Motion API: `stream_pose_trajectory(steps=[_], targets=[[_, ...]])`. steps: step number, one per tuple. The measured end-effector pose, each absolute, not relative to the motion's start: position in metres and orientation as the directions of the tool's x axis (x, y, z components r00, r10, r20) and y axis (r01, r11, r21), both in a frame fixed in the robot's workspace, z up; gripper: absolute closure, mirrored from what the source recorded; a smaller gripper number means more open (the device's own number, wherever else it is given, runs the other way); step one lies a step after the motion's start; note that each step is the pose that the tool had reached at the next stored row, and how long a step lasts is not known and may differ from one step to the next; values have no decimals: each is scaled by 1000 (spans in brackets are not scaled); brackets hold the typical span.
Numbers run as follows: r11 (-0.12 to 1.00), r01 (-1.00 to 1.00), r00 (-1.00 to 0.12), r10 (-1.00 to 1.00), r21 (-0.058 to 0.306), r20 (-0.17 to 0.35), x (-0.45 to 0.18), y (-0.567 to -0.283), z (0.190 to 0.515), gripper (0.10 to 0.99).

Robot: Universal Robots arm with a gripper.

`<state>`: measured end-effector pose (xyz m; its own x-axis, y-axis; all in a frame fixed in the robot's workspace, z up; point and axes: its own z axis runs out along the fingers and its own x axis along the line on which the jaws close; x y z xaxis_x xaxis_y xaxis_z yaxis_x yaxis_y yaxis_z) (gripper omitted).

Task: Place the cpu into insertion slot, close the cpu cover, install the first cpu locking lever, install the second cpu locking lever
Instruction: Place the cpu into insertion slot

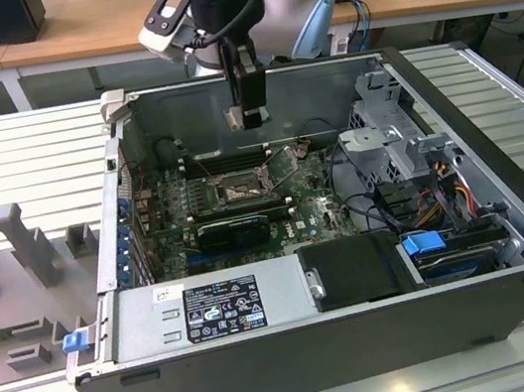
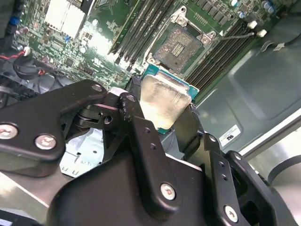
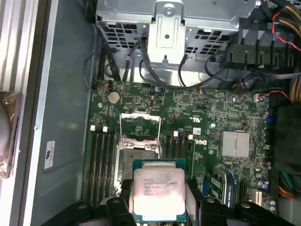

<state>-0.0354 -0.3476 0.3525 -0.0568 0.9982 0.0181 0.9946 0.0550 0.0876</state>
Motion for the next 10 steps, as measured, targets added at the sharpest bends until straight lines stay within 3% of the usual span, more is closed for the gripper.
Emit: stream_pose_trajectory(steps=[10], targets=[[-41, 995, 40, 999, 88, 18, -35, -348, 352, 557]])
